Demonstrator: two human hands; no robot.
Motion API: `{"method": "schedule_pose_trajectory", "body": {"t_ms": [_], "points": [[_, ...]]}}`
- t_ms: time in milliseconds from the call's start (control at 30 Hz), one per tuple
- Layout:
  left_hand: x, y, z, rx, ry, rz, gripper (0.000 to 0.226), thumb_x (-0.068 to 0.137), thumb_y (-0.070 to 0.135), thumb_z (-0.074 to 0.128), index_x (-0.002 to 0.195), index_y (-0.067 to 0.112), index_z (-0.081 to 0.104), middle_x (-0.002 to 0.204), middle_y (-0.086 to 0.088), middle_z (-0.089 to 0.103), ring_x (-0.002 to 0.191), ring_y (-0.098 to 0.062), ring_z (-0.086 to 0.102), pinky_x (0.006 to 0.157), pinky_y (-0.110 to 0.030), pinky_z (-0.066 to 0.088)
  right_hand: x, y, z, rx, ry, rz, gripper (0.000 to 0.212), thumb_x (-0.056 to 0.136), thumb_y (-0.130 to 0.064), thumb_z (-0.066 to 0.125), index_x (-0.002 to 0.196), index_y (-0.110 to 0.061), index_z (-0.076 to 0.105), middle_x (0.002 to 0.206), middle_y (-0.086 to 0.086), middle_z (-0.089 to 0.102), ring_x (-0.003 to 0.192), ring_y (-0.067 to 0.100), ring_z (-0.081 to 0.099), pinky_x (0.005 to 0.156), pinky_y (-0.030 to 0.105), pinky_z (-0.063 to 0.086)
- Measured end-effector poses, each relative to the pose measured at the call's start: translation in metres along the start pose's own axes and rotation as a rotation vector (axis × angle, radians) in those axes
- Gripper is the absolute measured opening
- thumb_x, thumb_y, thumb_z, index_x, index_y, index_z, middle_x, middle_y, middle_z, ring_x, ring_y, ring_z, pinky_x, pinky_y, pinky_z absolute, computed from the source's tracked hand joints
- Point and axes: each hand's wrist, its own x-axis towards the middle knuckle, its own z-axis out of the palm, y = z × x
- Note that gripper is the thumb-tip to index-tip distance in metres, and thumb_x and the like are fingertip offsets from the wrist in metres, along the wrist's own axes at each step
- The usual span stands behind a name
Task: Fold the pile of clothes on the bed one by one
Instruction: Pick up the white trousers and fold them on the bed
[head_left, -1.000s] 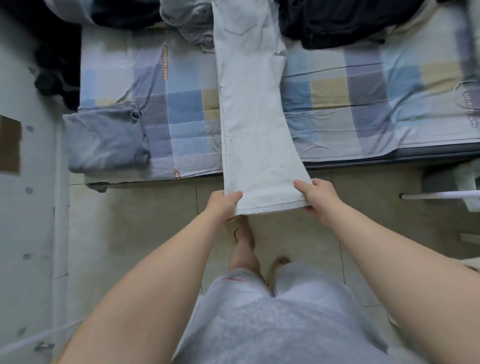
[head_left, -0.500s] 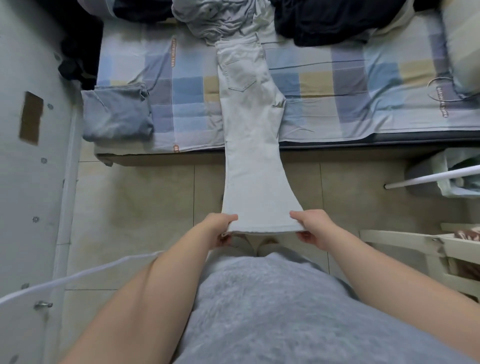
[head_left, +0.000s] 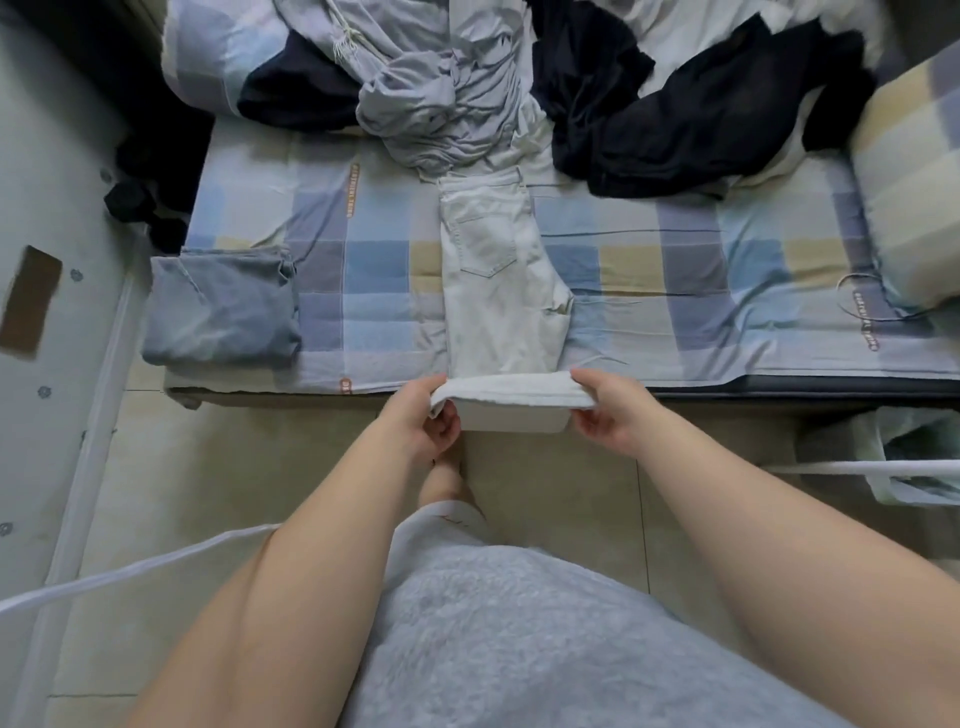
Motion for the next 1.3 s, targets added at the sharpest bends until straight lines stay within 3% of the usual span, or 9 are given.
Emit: {"method": "schedule_pose_trajectory", "body": {"t_ms": [267,567,700,800,933,1000,1133,1233,1300], "points": [[0.092,0.172,0.048,0.086,-0.012,-0.069,0.021,0.097,0.018,0.055,0.076,0.017,0.059,0.061,0.002,0.05,0.055,-0.011,0.045,0.064,-0.023,0.043,0.106,-0.153,0.094,0.099,0.06,0.025,0.01,0.097,-0.024,0.065,0.1,-0.015,0.061,0.086,0.005,0.06,0.069,0.015,0.056,0.058,0.026,0.051],[0.234,0.3,0.125,0.13,-0.034,-0.054,0.022,0.098,0.023,0.053,0.077,0.019,0.058,0.054,0.006,0.06,0.05,-0.008,0.05,0.065,-0.023,0.045,0.253,-0.268,0.141,0.16,0.177,0.011,0.015,0.098,-0.025,0.061,0.087,-0.016,0.055,0.078,0.004,0.056,0.064,0.014,0.054,0.049,0.022,0.051],[0.305,0.344,0.159,0.114,-0.03,0.036,0.02,0.097,0.026,0.053,0.078,0.023,0.056,0.052,0.009,0.06,0.038,-0.005,0.051,0.06,-0.022,0.043,0.329,-0.316,0.162,0.139,0.207,-0.071,0.02,0.095,-0.025,0.062,0.112,-0.016,0.059,0.08,0.005,0.062,0.063,0.015,0.059,0.049,0.022,0.053],[0.347,0.37,0.185,0.119,-0.05,0.18,0.022,0.102,0.034,0.05,0.085,0.024,0.061,0.075,0.008,0.065,0.058,-0.006,0.059,0.062,-0.022,0.044,0.375,-0.348,0.178,0.14,0.215,-0.138,0.016,0.096,-0.026,0.061,0.109,-0.017,0.061,0.087,0.004,0.066,0.07,0.015,0.064,0.054,0.025,0.055],[0.394,0.365,0.194,0.312,-0.064,0.301,0.045,0.103,0.055,0.042,0.135,0.026,0.056,0.129,0.006,0.062,0.114,-0.018,0.062,0.087,-0.037,0.049,0.426,-0.35,0.187,0.12,0.045,-0.16,0.027,0.098,-0.037,0.059,0.122,-0.026,0.056,0.132,-0.003,0.059,0.117,0.021,0.059,0.082,0.04,0.053],[0.412,0.343,0.183,0.458,-0.013,0.317,0.043,0.102,0.053,0.046,0.136,0.026,0.056,0.133,0.007,0.059,0.12,-0.018,0.059,0.094,-0.039,0.048,0.447,-0.328,0.18,0.001,0.013,-0.138,0.036,0.096,-0.044,0.059,0.13,-0.035,0.05,0.147,-0.008,0.047,0.132,0.019,0.047,0.094,0.044,0.046],[0.432,0.285,0.144,0.602,0.144,0.431,0.039,0.101,0.037,0.058,0.134,0.018,0.059,0.139,-0.001,0.058,0.121,-0.014,0.055,0.107,-0.037,0.044,0.476,-0.268,0.146,-0.336,0.087,-0.186,0.059,0.095,-0.041,0.06,0.151,-0.036,0.039,0.154,-0.008,0.041,0.136,0.016,0.042,0.103,0.039,0.039],[0.433,0.241,0.113,0.758,0.282,0.432,0.065,0.092,0.04,0.069,0.148,0.019,0.042,0.152,-0.002,0.044,0.136,-0.02,0.045,0.113,-0.039,0.037,0.485,-0.22,0.114,-0.513,0.158,-0.24,0.064,0.095,-0.03,0.063,0.153,-0.023,0.037,0.148,0.002,0.046,0.126,0.017,0.048,0.102,0.027,0.036],[0.433,0.215,0.098,0.826,0.343,0.355,0.086,0.086,0.042,0.075,0.155,0.02,0.028,0.157,-0.003,0.036,0.142,-0.024,0.038,0.115,-0.04,0.033,0.484,-0.188,0.094,-0.634,0.184,-0.168,0.086,0.084,-0.042,0.069,0.157,-0.025,0.027,0.156,0.004,0.038,0.138,0.028,0.042,0.113,0.037,0.035]]}}
